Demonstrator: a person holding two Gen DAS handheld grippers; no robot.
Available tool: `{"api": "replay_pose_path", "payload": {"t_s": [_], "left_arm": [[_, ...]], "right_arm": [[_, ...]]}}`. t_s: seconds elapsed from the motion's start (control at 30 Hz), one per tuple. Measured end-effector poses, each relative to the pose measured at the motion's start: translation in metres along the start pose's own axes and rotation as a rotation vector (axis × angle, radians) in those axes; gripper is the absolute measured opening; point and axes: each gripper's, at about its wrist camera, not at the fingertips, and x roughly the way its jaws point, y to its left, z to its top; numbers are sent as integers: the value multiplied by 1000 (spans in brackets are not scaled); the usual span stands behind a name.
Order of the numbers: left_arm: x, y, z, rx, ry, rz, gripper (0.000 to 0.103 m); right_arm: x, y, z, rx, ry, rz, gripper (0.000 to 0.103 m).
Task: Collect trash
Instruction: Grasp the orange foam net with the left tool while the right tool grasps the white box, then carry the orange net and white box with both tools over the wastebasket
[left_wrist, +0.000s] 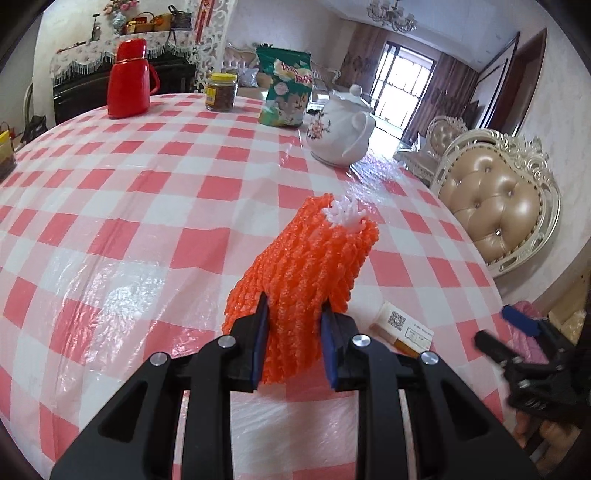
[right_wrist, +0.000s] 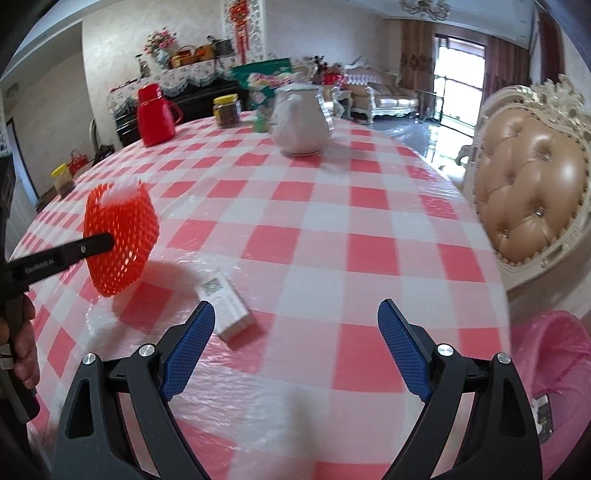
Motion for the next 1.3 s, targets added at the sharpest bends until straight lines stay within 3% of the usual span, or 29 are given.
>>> {"api": "replay_pose_path", "payload": {"t_s": [0.27, 0.57, 0.9, 1.3], "left_arm": [[-8, 2, 0, -7, -18, -11, 24], [-7, 8, 0, -24, -18, -6, 24], [-7, 9, 0, -24, -17, -7, 24], [-10, -4, -1, 5, -27, -22, 24]], "right_arm": [[33, 29, 0, -80, 75, 23, 77], [55, 45, 2, -126, 130, 52, 62], [66, 52, 1, -144, 159, 83, 33], [33, 29, -1, -74, 95, 71, 32]]}}
